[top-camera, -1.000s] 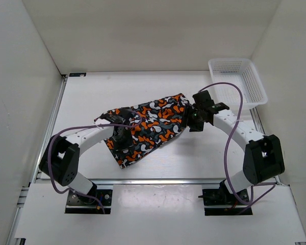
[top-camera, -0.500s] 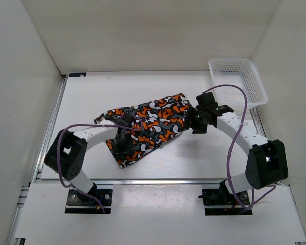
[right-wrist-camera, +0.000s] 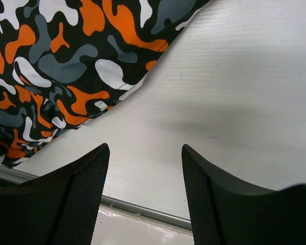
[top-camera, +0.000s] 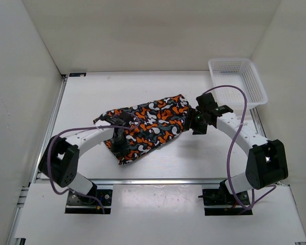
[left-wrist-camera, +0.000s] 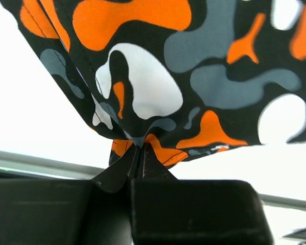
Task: Fold and stack the shorts
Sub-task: Fold the shorts
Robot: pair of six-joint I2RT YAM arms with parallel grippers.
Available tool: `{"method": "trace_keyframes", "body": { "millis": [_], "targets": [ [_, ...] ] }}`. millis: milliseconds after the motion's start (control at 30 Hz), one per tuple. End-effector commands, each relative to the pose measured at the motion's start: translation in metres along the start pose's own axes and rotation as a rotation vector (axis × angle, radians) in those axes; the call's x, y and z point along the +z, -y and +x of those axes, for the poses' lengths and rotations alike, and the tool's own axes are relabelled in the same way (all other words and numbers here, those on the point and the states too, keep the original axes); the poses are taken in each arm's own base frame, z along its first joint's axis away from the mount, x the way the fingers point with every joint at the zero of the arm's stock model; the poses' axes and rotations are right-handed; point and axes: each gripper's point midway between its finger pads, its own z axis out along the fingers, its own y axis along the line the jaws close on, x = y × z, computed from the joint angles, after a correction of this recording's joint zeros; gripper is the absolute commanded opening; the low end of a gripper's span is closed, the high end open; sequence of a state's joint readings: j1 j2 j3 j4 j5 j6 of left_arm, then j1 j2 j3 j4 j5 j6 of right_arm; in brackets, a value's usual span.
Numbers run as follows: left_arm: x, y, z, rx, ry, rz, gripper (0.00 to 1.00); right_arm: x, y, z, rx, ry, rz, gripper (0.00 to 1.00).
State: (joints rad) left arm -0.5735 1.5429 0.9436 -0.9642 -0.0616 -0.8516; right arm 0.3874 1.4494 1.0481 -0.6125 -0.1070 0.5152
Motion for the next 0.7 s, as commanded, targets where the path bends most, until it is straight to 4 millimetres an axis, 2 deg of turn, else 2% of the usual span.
{"method": "trace_keyframes", "body": {
  "millis": [0, 100, 167, 200, 233, 333, 433, 500, 533, 567, 600, 667],
  "targets": [
    [-0.033, -0.008, -0.007, -0.023, 0.078, 0.005, 0.1, -0.006, 0.0, -0.001, -0.016, 0.015, -0.004, 0.64],
    [-0.033, -0.015, 0.0, -0.033, 0.073, 0.0, 0.12, -0.005, 0.003, 0.003, -0.014, 0.006, 0.001, 0.64],
    [-0.022, -0.027, 0.009, -0.06, 0.042, -0.039, 0.33, -0.003, 0.003, 0.003, -0.014, 0.007, 0.0, 0.64],
    [-0.017, -0.024, 0.008, -0.074, 0.034, -0.012, 0.5, -0.003, 0.003, 0.004, -0.014, 0.007, 0.0, 0.64],
    [-0.011, -0.027, 0.007, -0.096, 0.019, -0.014, 0.6, -0.003, 0.001, 0.002, -0.016, 0.01, -0.013, 0.64],
    [0.006, -0.024, 0.014, -0.139, -0.018, 0.003, 0.6, 0.0, 0.002, 0.003, -0.014, 0.002, -0.009, 0.64],
    [0.012, -0.022, 0.018, -0.197, -0.028, 0.011, 0.58, 0.003, 0.01, -0.005, 0.026, 0.007, -0.013, 0.64],
    [0.013, -0.019, 0.022, -0.22, -0.048, 0.026, 0.62, 0.005, 0.017, -0.012, 0.048, 0.011, -0.023, 0.64],
    [0.016, -0.019, 0.025, -0.229, -0.058, 0.029, 0.75, 0.005, 0.016, -0.019, 0.062, 0.018, -0.049, 0.64],
    [0.019, -0.02, 0.026, -0.238, -0.059, 0.028, 0.8, 0.006, 0.026, -0.029, 0.101, 0.032, -0.053, 0.65],
    [0.019, -0.014, 0.023, -0.251, -0.051, 0.056, 0.84, 0.007, 0.028, -0.033, 0.118, 0.035, -0.07, 0.65],
    [0.026, -0.01, 0.023, -0.251, -0.065, 0.053, 0.84, 0.011, 0.037, -0.045, 0.173, 0.041, -0.09, 0.65]
  ]
}}
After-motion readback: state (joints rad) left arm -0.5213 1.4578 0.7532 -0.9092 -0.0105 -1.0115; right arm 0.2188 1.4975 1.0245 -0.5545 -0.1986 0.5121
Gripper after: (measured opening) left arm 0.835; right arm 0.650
